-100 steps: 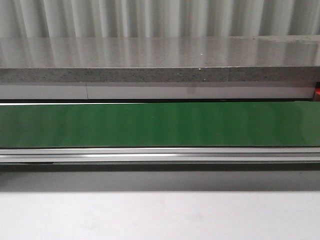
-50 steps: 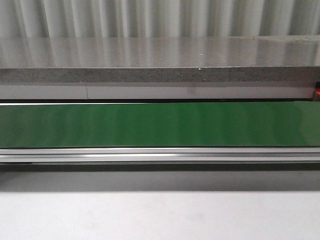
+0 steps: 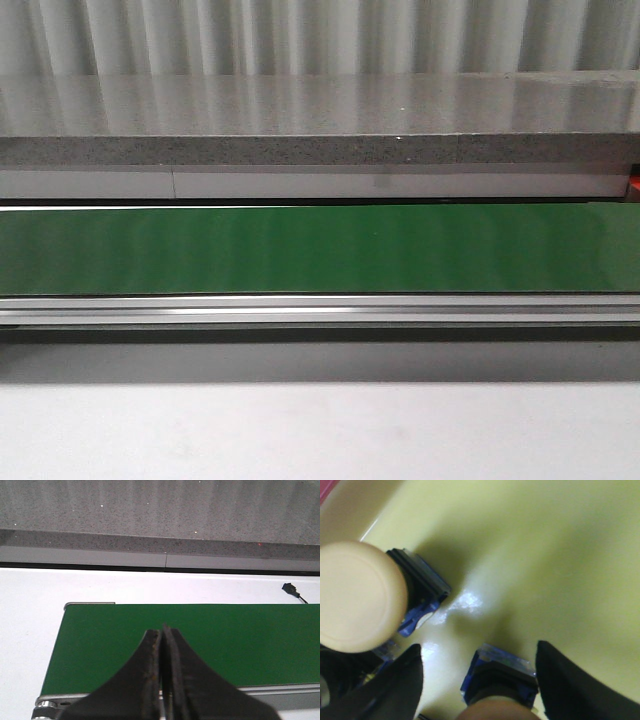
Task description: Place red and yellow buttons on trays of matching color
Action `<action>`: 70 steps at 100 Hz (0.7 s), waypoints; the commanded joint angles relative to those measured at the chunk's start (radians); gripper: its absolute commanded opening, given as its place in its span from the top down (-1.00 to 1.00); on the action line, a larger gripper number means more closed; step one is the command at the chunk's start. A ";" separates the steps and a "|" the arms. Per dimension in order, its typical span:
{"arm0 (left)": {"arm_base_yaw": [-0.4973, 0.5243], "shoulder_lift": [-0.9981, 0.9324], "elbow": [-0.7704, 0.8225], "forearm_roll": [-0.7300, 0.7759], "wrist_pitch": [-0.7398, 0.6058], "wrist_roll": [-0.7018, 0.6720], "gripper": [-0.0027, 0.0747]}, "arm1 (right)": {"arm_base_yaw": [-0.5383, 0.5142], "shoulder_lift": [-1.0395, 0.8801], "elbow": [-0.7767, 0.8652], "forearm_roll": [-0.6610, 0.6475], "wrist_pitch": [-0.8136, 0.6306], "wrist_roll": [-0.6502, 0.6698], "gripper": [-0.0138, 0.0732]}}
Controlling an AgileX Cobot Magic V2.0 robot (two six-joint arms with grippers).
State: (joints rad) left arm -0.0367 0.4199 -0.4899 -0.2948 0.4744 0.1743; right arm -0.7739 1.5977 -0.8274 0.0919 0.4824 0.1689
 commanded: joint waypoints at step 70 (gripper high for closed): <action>-0.010 0.004 -0.025 -0.012 -0.078 0.001 0.98 | 0.403 -0.507 -0.023 0.020 -0.016 -0.067 -0.64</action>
State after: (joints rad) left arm -0.0367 0.4199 -0.4899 -0.2948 0.4744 0.1743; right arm -0.4581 1.1455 -0.8274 0.1056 0.5098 0.1447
